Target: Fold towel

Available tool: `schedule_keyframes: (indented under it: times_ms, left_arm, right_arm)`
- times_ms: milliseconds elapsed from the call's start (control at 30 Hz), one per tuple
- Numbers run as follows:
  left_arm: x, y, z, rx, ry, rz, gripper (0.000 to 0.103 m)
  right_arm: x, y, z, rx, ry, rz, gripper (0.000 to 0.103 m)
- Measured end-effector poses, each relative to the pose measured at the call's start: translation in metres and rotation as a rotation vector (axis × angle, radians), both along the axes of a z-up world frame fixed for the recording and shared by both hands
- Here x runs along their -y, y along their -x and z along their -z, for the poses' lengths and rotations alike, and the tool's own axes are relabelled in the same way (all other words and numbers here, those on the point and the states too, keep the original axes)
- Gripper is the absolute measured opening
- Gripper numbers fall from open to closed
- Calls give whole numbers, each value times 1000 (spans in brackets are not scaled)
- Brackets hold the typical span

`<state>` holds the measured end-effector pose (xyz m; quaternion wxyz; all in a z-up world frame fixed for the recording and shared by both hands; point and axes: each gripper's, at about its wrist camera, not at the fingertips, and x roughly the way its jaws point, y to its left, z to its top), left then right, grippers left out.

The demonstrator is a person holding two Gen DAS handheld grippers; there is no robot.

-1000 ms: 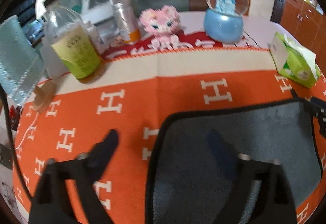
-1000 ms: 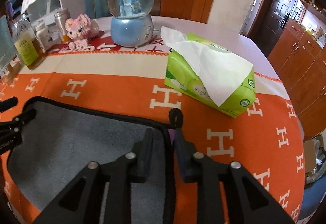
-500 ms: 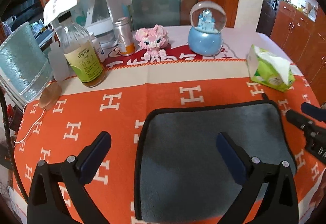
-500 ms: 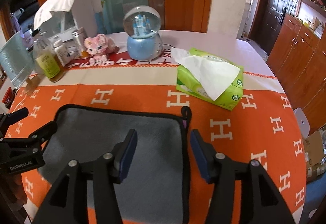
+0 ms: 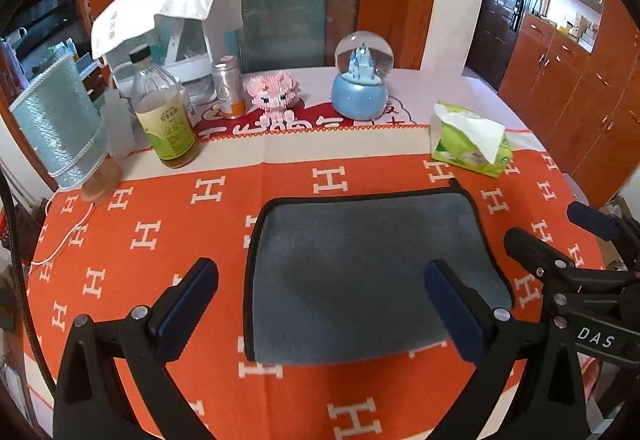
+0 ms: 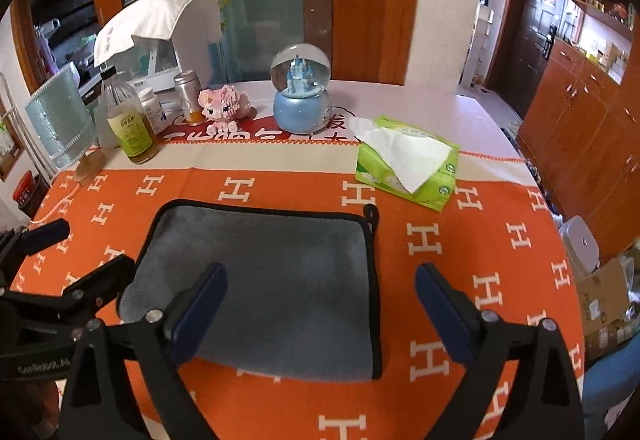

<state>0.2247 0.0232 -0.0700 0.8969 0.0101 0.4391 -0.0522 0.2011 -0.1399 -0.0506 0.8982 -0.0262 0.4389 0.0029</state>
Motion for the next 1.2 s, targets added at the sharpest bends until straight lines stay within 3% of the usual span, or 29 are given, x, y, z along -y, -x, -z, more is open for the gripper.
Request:
schedule_keyframes:
  times_ms: [367,600,767,1000,1200]
  left_arm:
    - [5,43,-32,42,38,-3,102]
    - [7,79,-54,91,57,6,102]
    - [7,112,-66,125,42,-14,102]
    - [-1,153,-70,114,22,-94,102]
    - [-4,183,-70,108,12,-109,102]
  right_arm:
    - [-2,36,-19,-3,33,13,103]
    - [3,64,-34,-12,-39,19,103]
    - [0,94,-47,27,-20,19,103]
    - [-4,143,-62,73,36,13,103]
    - [4,173,-66,70,-33,2,103]
